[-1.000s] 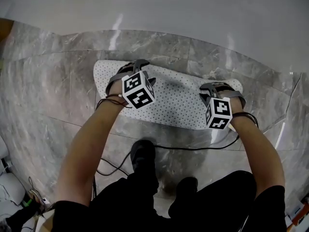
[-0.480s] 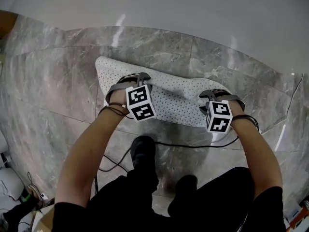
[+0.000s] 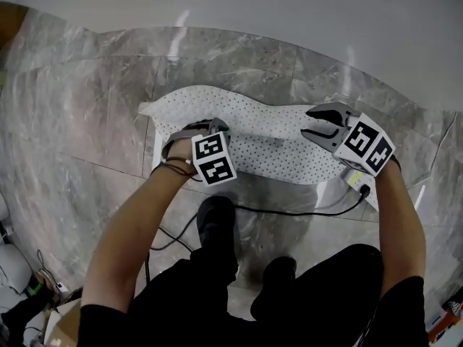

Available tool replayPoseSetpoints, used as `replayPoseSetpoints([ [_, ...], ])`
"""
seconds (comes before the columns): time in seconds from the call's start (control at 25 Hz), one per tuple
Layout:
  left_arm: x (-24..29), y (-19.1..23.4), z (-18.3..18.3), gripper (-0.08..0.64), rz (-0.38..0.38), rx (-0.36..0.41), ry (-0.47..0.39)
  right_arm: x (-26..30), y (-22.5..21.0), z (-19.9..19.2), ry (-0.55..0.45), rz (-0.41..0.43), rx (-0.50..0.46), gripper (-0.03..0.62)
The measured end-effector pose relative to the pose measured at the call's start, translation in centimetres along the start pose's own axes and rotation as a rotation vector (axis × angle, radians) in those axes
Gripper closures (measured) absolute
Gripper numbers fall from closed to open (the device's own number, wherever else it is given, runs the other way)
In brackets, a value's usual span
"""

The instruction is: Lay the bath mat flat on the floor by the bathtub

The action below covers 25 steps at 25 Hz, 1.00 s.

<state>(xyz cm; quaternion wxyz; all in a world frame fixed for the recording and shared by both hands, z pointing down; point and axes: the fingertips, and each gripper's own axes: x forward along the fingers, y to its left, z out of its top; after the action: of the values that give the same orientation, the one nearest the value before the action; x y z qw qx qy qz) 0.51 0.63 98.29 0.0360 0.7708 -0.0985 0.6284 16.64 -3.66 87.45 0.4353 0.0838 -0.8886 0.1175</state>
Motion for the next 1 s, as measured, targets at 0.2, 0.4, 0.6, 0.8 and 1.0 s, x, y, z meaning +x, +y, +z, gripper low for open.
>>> replayPoseSetpoints([
  [0.2,0.2,-0.3,-0.5,0.485,-0.009,-0.006,0.013,2.1,-4.0,-5.8,0.237,-0.14,0.085,0.287],
  [0.4,0.8,-1.0,-2.4,0.538,-0.017,0.006,0.069,3.2,0.9,-10.3,0.284,0.201,0.384,0.239],
  [0.6,1.0,-0.7,-2.2,0.538,-0.018,-0.056,0.045,3.4,1.9,-9.4,0.215,0.212,0.322,0.235],
  [0.8,0.4,0.8,-1.3,0.537,0.043,-0.105,-0.015,3.2,4.7,-3.9,0.081,0.309,0.216,0.235],
  [1.0,-0.3,1.5,-0.1,0.537,0.058,-0.211,-0.079,3.2,9.0,-0.1,0.005,0.451,0.177,0.235],
])
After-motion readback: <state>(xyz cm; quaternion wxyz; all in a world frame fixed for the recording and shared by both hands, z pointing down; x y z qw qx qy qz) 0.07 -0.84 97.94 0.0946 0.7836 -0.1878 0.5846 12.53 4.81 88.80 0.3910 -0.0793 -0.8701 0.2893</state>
